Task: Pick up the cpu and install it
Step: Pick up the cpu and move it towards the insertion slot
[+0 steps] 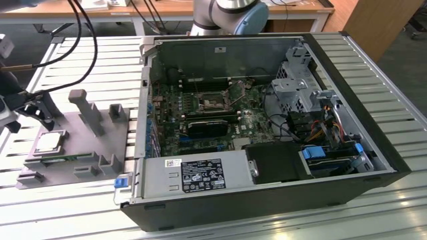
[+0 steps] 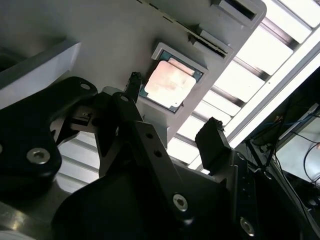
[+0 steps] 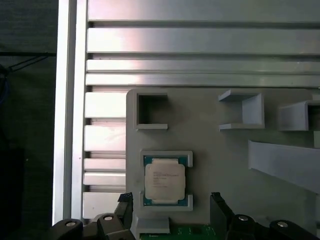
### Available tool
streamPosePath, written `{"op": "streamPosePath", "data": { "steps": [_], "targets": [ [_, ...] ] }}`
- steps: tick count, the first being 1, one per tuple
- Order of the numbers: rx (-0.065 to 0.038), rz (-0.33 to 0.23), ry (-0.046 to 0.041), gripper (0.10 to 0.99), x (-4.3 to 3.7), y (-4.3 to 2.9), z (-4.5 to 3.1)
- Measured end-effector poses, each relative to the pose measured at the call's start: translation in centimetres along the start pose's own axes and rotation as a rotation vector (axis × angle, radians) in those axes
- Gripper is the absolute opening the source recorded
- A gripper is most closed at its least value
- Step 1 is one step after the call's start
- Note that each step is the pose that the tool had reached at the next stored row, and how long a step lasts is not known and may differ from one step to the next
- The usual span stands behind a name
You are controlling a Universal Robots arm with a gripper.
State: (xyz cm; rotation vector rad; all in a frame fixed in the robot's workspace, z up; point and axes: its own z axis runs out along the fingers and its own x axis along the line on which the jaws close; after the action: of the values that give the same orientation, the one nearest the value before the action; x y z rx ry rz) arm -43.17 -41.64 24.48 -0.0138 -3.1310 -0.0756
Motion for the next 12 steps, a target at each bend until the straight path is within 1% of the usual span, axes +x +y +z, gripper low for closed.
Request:
{"op": "streamPosePath", "data": {
  "steps": [6,12],
  "targets": [
    [0.0,-0.004,-0.001,0.718,0.36,-0.04,0.91],
    [0.0,-0.008,-0.0007,0.718,0.4,-0.09,1.99]
  ]
}}
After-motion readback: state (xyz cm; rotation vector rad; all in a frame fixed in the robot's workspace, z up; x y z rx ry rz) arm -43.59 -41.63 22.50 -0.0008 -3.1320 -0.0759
